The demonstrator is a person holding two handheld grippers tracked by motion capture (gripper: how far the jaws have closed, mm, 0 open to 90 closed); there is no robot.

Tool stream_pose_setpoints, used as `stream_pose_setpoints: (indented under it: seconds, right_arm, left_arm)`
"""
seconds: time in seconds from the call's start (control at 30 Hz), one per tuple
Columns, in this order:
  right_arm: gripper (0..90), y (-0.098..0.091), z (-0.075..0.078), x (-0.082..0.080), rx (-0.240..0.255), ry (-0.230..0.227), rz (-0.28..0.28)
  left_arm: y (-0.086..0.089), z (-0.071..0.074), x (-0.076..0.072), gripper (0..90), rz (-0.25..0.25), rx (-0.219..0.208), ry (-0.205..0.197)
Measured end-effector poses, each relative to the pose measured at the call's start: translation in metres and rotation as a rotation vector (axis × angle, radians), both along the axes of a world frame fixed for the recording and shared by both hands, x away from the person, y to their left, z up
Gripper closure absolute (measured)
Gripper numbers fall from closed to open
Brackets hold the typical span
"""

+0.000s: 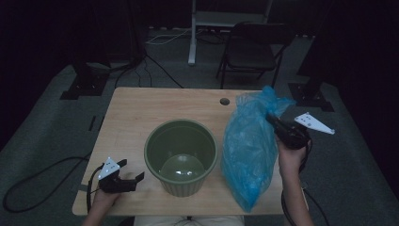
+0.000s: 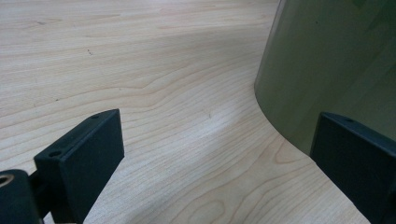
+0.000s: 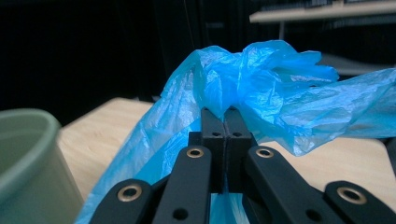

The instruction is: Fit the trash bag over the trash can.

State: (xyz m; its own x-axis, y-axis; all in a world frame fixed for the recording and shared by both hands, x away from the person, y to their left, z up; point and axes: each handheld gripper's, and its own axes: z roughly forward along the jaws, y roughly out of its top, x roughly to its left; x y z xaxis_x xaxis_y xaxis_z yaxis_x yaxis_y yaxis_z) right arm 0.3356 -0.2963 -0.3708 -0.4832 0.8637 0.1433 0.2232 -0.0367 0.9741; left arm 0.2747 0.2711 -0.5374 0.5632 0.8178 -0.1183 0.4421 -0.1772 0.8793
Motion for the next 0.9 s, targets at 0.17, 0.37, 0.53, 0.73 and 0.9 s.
stream_pose_setpoints:
  seconds: [0.17, 0.37, 0.53, 0.73, 0.9]
  right_arm:
    - [90.0, -0.001, 0.037, -0.011, 0.006, -0.103, -0.001]
    - [90.0, 0.004, 0.084, -0.019, 0.038, -0.225, 0.025]
    - [90.0, 0.015, 0.116, -0.022, 0.052, -0.307, 0.047]
    - [90.0, 0.039, 0.16, -0.021, 0.057, -0.397, 0.083]
    - [90.0, 0.064, 0.187, -0.02, 0.089, -0.444, 0.135]
  left_arm:
    - [-0.001, -0.001, 0.001, 3.4, -0.008, 0.005, 0.01]
    - [-0.002, -0.001, 0.001, 3.4, -0.011, 0.007, 0.01]
    - [-0.002, -0.001, 0.001, 3.4, -0.013, 0.004, 0.008]
    - [-0.002, -0.001, 0.001, 3.4, -0.015, 0.008, 0.009]
    - [-0.001, -0.002, 0.001, 3.4, -0.014, 0.004, 0.008]
